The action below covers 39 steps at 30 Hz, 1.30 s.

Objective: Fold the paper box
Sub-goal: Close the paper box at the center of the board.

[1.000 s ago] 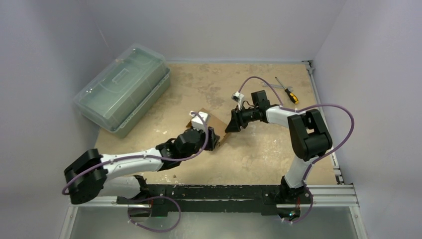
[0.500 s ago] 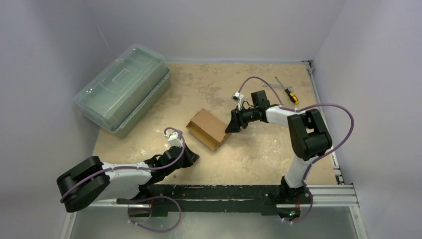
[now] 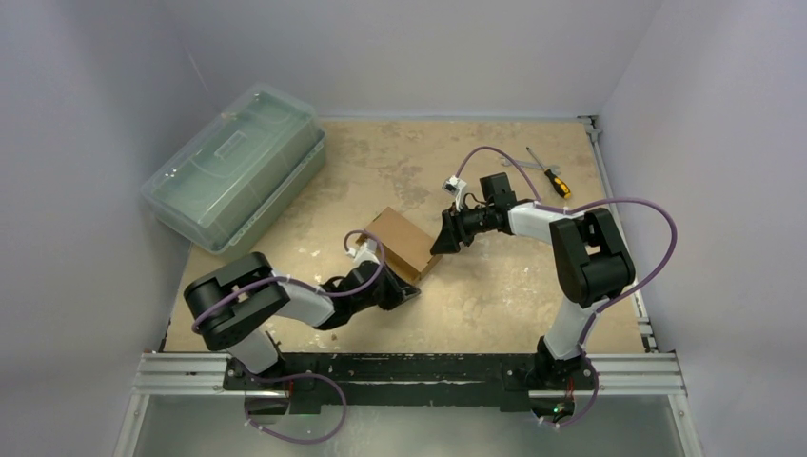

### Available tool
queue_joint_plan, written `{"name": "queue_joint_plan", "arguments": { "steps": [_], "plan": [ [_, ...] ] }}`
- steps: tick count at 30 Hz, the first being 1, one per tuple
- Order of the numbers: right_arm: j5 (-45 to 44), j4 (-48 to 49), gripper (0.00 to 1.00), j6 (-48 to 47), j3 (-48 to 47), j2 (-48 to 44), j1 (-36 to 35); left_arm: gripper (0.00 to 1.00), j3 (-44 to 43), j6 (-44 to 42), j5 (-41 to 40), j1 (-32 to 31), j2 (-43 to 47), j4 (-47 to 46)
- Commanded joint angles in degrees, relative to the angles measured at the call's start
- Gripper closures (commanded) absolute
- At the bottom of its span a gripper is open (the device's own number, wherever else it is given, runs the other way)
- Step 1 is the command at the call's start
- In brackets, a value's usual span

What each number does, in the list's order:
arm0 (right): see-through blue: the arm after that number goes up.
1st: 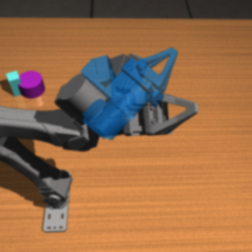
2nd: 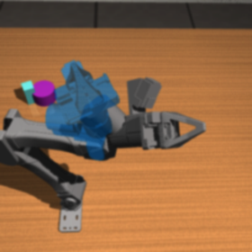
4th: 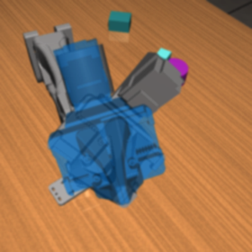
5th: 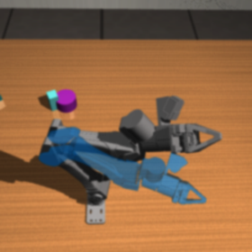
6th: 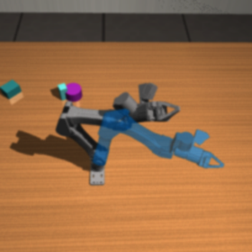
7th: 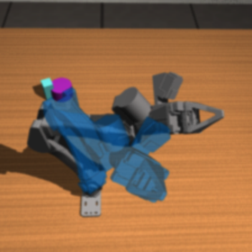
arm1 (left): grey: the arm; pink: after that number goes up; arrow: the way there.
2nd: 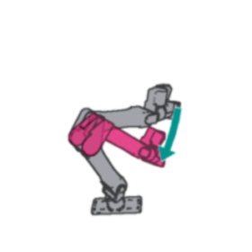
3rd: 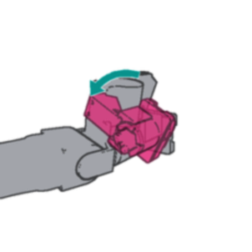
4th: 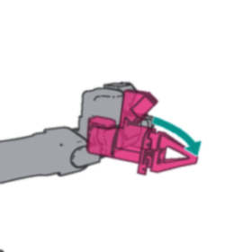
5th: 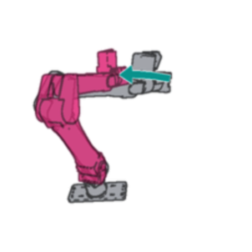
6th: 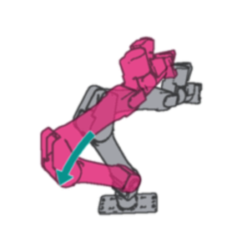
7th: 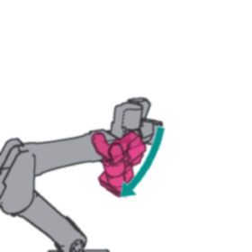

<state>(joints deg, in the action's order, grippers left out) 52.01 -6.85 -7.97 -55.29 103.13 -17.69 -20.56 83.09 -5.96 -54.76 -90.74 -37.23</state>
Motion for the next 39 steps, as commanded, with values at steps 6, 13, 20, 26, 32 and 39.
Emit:
{"name": "queue_joint_plan", "arguments": {
  "steps": [6,13,20,26,32,39],
  "plan": [
    [-0.42,-1.77,0.43,-1.61,-1.49,0.56,-0.68,1.0,-19.59,-0.8,-0.37,3.4,-3.36,15.69],
    [-0.77,-2.37,0.42,-2.13,-1.85,0.32,-0.66,1.0,-21.8,-11.18,5.61,4.58,-2.86,19.38],
    [-0.92,-3.27,0.37,-3.19,-2.44,-0.11,-0.54,1.0,-15.43,-28.21,12.29,4.56,10.15,23.08],
    [-1.2,-3.87,0.31,-4.3,-2.68,-0.73,-0.59,0.73,-6.11,-33.22,3.75,5.8,25.47,27.54],
    [0.88,-5.28,0.19,-5.9,-3.72,-2.22,-0.56,0.5,0.67,-29.33,-5.92,9.11,32.75,27.33],
    [1.08,-6.44,0.04,-8.24,-3.89,-7.06,0.38,0.09,7.68,-21.76,-4.53,15.41,33.13,11.76]
  ]
}}
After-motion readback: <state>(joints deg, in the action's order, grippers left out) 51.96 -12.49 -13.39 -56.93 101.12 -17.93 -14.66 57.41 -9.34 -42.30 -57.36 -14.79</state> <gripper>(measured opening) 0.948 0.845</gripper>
